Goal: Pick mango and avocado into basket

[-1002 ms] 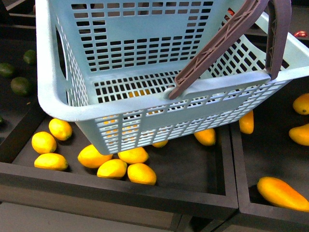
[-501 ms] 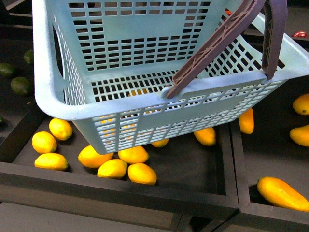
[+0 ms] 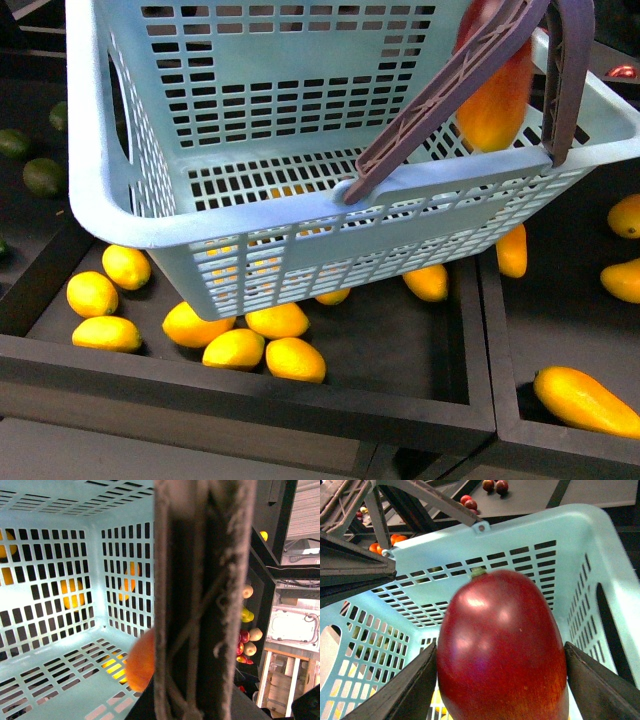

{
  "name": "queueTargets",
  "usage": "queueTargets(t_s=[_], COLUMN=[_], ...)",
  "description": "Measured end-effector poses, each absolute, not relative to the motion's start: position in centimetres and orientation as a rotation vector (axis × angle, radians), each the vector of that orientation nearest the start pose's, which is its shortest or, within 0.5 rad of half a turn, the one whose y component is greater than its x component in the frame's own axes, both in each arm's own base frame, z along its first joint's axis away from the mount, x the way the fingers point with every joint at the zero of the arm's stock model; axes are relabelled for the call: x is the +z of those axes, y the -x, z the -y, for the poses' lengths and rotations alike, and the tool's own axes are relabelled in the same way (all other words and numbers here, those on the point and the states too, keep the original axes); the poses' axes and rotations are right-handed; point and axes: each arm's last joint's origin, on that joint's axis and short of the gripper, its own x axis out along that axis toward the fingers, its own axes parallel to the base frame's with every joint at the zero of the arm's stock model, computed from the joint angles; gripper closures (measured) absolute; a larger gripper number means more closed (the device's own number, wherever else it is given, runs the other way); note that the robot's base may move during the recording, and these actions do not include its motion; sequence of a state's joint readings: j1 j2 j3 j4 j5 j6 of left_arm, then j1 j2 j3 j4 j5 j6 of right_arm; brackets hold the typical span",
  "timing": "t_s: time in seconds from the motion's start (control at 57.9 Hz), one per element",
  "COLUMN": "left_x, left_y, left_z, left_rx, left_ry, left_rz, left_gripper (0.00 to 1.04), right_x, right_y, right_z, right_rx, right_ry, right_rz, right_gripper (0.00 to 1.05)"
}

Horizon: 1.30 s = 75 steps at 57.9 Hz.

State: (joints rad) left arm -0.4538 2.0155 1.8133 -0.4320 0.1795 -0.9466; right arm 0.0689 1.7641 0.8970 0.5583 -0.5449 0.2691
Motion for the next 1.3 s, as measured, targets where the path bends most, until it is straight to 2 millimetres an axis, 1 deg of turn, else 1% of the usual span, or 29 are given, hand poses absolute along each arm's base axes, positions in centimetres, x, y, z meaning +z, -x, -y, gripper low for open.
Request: queueTargets(t_s=[0.052, 0.086, 0.207, 0.276, 0.311, 0.38, 0.397, 0.432, 0.484, 0.518, 0.57, 0.622, 0.674, 0.76, 0.795, 0.847, 1.089, 1.21, 1.296], left_x=[29.4, 29.4, 29.2, 29.2, 29.2, 29.2, 29.2, 29.2, 29.2, 29.2, 29.2, 29.2, 29.2, 29.2, 29.2, 29.2, 29.2, 29.2, 29.2], left_y=[-41.4, -41.4, -41.4, -41.4, -41.4, -41.4, -41.4, -41.4, -41.4, -41.4, -41.4, -41.4, -41.3, -41.4, -41.4, -41.4, -41.4, -41.4, -41.4], left_z=[20.8, 20.8, 20.7, 20.7, 20.7, 20.6, 20.6, 20.6, 20.7, 20.7, 20.7, 20.8, 20.8, 20.7, 20.7, 20.7, 20.7, 20.7, 20.7], left_rx=[-0.26, -0.261, -0.256, -0.255, -0.254, -0.25, -0.248, -0.248, -0.25, -0.254, -0.257, -0.26, -0.26, -0.254, -0.252, -0.254, -0.256, -0.255, -0.255], left_ry=[0.795, 0.795, 0.794, 0.793, 0.791, 0.79, 0.79, 0.79, 0.79, 0.791, 0.792, 0.795, 0.797, 0.794, 0.791, 0.789, 0.791, 0.79, 0.79], left_rz=[-0.871, -0.872, -0.878, -0.878, -0.877, -0.874, -0.873, -0.873, -0.874, -0.876, -0.879, -0.882, -0.882, -0.878, -0.876, -0.876, -0.878, -0.877, -0.877], left_gripper=[0.99, 0.99, 0.99, 0.99, 0.99, 0.99, 0.99, 0.99, 0.99, 0.99, 0.99, 0.99, 0.99, 0.99, 0.99, 0.99, 0.99, 0.99, 0.99], right_x=[18.9, 19.1, 19.8, 20.1, 20.1, 20.2, 20.2, 20.1, 20.0, 19.7, 19.3, 18.7, 18.4, 18.1, 18.0, 17.9, 17.3, 16.2, 16.0], right_y=[-36.3, -36.4, -36.5, -35.6, -34.4, -32.4, -32.1, -30.9, -29.9, -29.0, -28.0, -26.7, -25.9, -24.2, -23.7, -22.8, -19.7, -17.9, -17.2], right_z=[-3.9, -3.6, -1.5, -0.5, -0.1, 0.3, 0.3, 0.3, 0.2, 0.1, 0.0, 0.0, 0.0, 0.0, 0.0, 0.0, 0.0, 0.0, 0.0], right_rx=[0.539, 0.512, 0.348, 0.156, 0.058, -0.01, -0.011, -0.012, -0.009, -0.007, -0.001, 0.002, 0.001, -0.002, -0.003, -0.003, 0.0, -0.001, 0.0], right_ry=[-0.336, -0.34, -0.331, -0.216, -0.147, -0.083, -0.076, -0.053, -0.038, -0.027, -0.021, -0.012, -0.01, -0.006, -0.004, -0.003, -0.003, -0.003, -0.003], right_rz=[-0.373, -0.359, -0.31, -0.154, -0.076, -0.012, -0.006, 0.007, 0.011, 0.009, 0.0, -0.013, -0.019, -0.018, -0.017, -0.013, -0.012, -0.018, -0.025], right_gripper=[0.1, 0.06, 0.09, 0.18, 0.25, 0.36, 0.38, 0.45, 0.52, 0.59, 0.66, 0.77, 0.84, 1.0, 1.04, 1.02, 1.02, 1.02, 1.02])
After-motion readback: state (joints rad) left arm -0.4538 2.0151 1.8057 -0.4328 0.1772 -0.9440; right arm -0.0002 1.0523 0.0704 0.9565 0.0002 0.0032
